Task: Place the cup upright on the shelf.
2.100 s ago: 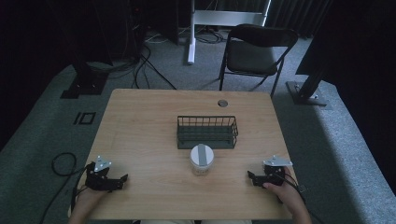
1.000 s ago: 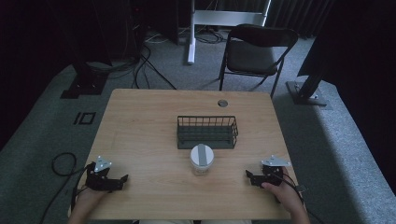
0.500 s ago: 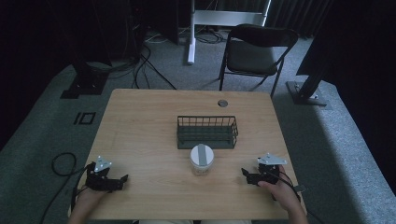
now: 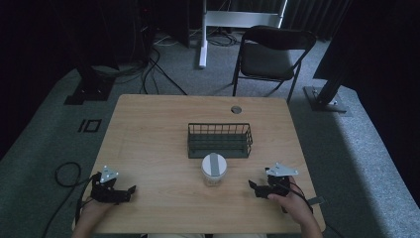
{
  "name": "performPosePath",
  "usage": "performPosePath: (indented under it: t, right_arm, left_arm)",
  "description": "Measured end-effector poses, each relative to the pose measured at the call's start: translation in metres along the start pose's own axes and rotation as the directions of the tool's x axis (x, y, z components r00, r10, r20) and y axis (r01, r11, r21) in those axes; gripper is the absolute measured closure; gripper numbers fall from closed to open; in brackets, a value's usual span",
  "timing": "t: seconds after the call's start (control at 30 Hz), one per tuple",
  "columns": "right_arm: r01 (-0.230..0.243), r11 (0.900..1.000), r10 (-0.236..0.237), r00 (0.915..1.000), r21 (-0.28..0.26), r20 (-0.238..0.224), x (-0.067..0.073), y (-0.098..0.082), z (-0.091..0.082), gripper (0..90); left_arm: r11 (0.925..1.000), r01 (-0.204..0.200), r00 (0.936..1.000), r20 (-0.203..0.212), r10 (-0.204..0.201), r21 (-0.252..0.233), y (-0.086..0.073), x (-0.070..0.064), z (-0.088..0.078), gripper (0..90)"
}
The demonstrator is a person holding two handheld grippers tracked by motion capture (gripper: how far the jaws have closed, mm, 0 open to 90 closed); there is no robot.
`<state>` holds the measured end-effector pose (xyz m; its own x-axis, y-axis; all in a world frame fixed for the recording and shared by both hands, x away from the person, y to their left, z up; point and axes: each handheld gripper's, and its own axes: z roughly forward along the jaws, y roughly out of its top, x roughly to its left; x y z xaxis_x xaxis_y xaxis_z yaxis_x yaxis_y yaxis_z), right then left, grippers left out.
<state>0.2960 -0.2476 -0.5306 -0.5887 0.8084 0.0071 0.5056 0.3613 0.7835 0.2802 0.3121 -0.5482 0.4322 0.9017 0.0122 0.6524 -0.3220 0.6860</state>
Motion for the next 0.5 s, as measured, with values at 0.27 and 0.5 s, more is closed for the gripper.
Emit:
performPosePath:
  t: [0.27, 0.5]
  right_arm:
    - [0.027, 0.999, -0.028, 0.9991, -0.021, -0.032, 0.012, 0.008, 0.003, 13.2]
    - [0.066, 0.997, -0.067, 0.9953, -0.028, -0.070, 0.025, 0.014, 0.008, 13.2]
  left_arm:
    - [1.0000, -0.001, 1.0000, 0.000, 0.001, 0.001, 0.000, 0.000, 0.000, 0.5]
    - [1.0000, 0.000, 1.0000, 0.000, 0.000, 0.002, 0.000, 0.000, 0.000, 0.5]
